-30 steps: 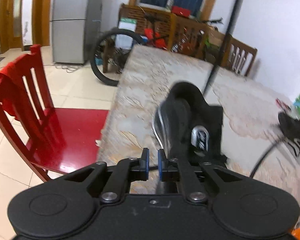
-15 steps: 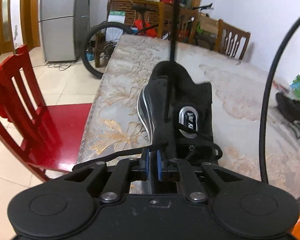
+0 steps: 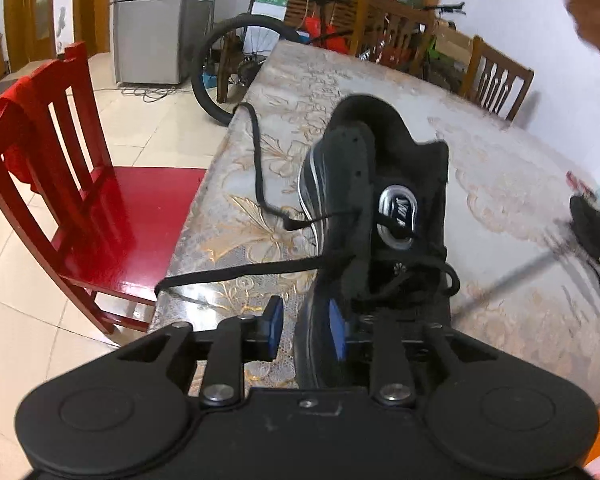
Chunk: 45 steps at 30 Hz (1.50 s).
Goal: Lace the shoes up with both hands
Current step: 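Open the left gripper and set the sneaker down on the table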
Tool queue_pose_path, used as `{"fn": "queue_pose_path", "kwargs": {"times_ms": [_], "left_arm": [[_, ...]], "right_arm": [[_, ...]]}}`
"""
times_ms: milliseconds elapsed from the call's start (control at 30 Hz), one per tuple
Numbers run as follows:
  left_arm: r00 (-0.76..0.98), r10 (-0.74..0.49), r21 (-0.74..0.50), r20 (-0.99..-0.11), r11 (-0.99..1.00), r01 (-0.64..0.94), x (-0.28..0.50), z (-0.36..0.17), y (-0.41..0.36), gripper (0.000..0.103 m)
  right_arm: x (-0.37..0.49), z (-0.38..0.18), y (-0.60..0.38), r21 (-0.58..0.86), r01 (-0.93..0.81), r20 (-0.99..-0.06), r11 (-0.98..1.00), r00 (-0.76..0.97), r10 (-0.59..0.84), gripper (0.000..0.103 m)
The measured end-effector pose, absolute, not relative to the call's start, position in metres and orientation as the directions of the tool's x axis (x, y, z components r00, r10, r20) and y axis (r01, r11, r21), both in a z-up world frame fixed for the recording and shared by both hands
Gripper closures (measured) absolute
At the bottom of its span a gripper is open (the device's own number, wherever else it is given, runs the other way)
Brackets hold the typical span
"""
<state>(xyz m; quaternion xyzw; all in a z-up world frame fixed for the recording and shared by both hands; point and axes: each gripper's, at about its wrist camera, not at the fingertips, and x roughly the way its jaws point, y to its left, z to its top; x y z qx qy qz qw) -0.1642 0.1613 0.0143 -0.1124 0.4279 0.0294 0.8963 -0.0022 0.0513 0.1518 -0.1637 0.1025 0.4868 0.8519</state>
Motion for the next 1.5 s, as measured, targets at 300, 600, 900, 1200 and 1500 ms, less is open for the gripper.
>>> {"fn": "queue_pose_path", "kwargs": {"times_ms": [300, 600, 900, 1200, 1500], "left_arm": [[0.594, -0.082, -0.153, -0.800, 0.986, -0.071, -0.148, 0.016, 0.126, 0.090], [0.584, -0.050, -0.122, -0.810, 0.989, -0.085, -0.191, 0.023, 0.179, 0.064], [0.507, -0.116, -0.153, -0.854, 0.988, -0.030, -0.232, -0.005, 0.280, 0.064], [0.533, -0.227, -0.157, -0.816, 0.972, 0.174, -0.203, -0.004, 0.271, 0.063], [0.526, -0.328, -0.168, -0.785, 0.929, 0.330, -0.151, -0.005, 0.227, 0.063]], "right_arm": [[-0.011, 0.125, 0.014, 0.028, -0.875, -0.496, 0.483, 0.407, 0.767, 0.041], [-0.072, 0.097, 0.055, 0.081, -0.951, -0.599, 0.299, 0.193, 0.777, 0.041], [-0.109, 0.016, 0.182, -0.088, -0.971, -0.868, 0.221, 0.183, 0.461, 0.048], [-0.118, 0.081, 0.122, 0.062, -0.865, -0.818, 0.497, 0.241, 0.522, 0.103], [-0.136, 0.093, -0.007, 0.099, -0.540, -0.770, 0.836, 0.490, 0.408, 0.097]]}}
